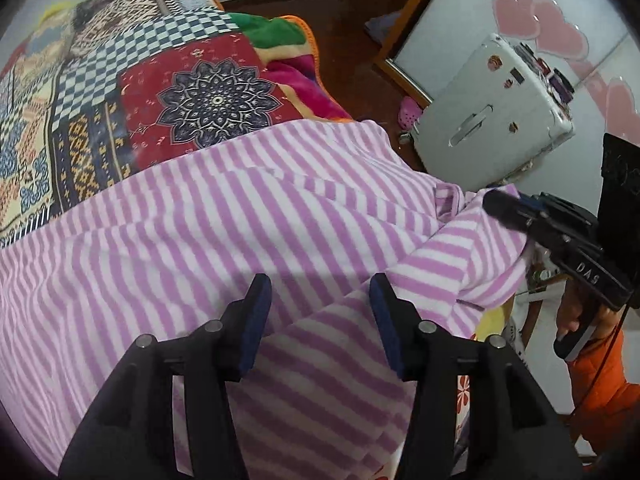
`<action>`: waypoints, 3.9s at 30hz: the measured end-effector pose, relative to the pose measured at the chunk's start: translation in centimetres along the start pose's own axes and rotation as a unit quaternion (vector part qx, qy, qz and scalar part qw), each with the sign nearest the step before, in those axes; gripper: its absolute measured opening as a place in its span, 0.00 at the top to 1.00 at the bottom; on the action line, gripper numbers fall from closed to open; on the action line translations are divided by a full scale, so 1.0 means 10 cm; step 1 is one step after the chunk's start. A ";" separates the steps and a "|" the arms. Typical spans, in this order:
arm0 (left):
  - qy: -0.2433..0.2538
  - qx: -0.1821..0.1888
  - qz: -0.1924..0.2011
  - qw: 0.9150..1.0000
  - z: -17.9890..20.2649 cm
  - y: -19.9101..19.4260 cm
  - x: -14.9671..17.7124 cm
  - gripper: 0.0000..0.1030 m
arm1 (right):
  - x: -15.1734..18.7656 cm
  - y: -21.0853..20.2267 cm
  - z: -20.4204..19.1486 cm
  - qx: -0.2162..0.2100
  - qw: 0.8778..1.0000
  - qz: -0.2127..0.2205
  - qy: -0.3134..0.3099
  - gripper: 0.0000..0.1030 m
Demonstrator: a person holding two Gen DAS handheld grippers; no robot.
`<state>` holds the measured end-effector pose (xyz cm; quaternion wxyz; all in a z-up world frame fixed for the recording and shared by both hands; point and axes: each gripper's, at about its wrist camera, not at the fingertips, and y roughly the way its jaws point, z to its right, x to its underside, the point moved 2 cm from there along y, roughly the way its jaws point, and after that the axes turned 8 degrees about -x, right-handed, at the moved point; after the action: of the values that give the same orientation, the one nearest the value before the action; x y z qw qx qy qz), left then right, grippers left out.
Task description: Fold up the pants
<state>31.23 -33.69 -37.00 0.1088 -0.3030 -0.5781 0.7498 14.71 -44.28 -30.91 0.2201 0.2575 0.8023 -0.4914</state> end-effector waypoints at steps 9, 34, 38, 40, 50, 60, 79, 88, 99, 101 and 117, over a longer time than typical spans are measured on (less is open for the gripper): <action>0.011 0.012 -0.004 1.000 0.10 -0.01 0.07 0.51 | -0.08 -0.25 0.09 -0.020 0.999 -0.009 0.024 0.88; 0.038 -0.017 0.008 0.999 0.24 0.03 0.17 0.51 | 0.07 0.31 0.13 -0.022 0.997 -0.067 0.013 0.87; 0.028 -0.008 0.022 0.999 0.20 -0.10 0.13 0.51 | -0.03 0.19 0.06 -0.013 0.999 -0.037 -0.004 0.89; 0.020 -0.004 0.034 0.999 0.16 -0.20 0.07 0.51 | -0.12 0.10 0.04 -0.007 1.000 -0.016 -0.007 0.89; -0.017 -0.041 0.077 0.996 -0.19 -0.40 -0.14 0.51 | -0.62 -0.05 0.07 0.030 0.997 0.063 -0.032 0.90; -0.025 -0.050 0.053 0.997 -0.30 -0.21 -0.04 0.51 | -0.69 0.33 0.42 0.058 0.997 0.045 0.003 0.87; 0.035 -0.045 0.013 0.998 0.18 0.01 0.25 0.51 | -0.03 0.34 0.53 0.038 0.996 -0.042 0.069 0.48; 0.031 -0.050 0.016 0.998 0.15 0.03 0.25 0.51 | -0.12 0.39 0.47 -0.001 0.996 -0.015 0.084 0.85; 0.040 -0.035 0.017 0.998 0.22 -0.07 0.32 0.55 | 0.09 -0.16 0.23 0.023 0.998 0.032 0.058 0.88; 0.042 -0.034 0.016 0.998 0.25 -0.08 0.36 0.55 | 0.20 -0.14 0.22 0.029 0.997 0.019 0.065 0.87; 0.021 -0.028 0.036 0.999 0.14 -0.41 0.55 0.57 | 0.51 -0.53 0.56 0.124 0.983 0.040 0.129 0.76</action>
<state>25.28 -30.79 -34.79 0.0853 -0.3421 -0.5848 0.7306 8.02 -50.40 -32.76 0.1001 0.3762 0.7457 -0.5408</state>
